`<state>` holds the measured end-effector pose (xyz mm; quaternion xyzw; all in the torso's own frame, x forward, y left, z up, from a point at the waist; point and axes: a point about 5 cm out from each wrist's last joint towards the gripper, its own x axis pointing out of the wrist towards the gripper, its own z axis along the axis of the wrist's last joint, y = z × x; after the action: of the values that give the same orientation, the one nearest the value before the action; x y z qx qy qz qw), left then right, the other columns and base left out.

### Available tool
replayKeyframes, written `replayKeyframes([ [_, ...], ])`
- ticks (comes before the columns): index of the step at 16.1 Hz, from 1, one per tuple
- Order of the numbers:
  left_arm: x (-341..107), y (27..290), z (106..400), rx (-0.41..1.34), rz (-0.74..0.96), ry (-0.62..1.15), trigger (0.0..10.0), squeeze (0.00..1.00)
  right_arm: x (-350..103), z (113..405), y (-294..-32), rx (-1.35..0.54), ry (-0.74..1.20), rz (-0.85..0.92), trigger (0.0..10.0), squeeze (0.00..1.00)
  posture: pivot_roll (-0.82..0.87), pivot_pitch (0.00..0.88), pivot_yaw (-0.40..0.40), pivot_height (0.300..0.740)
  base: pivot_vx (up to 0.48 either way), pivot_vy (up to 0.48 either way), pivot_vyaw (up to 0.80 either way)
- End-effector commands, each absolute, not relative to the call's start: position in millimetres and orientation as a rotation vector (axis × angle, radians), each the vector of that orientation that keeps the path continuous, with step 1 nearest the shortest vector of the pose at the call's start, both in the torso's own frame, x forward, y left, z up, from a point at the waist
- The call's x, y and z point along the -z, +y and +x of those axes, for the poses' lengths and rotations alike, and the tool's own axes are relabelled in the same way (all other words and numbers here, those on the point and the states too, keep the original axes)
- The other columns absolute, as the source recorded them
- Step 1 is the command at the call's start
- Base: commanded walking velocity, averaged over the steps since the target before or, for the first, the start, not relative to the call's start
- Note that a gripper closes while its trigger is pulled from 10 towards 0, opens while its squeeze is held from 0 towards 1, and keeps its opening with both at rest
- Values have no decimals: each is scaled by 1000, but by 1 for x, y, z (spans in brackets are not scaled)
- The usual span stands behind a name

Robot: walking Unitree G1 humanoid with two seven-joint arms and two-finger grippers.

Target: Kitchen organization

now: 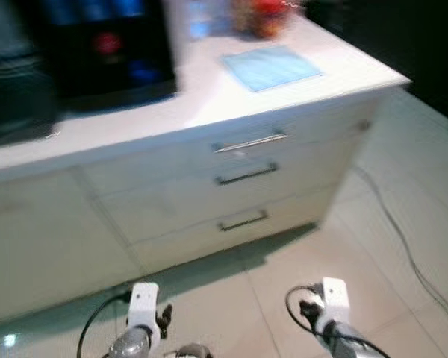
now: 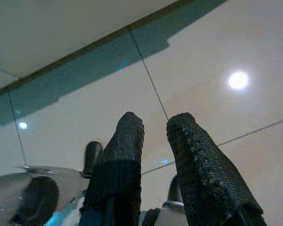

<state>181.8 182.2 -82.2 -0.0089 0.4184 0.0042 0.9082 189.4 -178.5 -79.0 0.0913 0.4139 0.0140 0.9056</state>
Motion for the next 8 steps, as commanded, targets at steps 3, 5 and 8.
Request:
replayKeyframes([
  [3, 82, 187, 181, -17, -7, 865, 10000, 0, 79, 190, -175, -27, 855, 208, 10000, 0, 27, 51, 17, 740, 0, 0, 800],
  [5, 82, 188, 181, -26, -5, 862, 10000, 0, 79, 190, -173, -36, 857, 205, 10000, 0, 34, 53, 14, 740, 0, 0, 800],
  [8, 82, 189, 181, -35, -3, 865, 10000, 0, 78, 192, -172, -41, 847, 207, 10000, 0, 34, 58, 13, 740, 0, 0, 800],
])
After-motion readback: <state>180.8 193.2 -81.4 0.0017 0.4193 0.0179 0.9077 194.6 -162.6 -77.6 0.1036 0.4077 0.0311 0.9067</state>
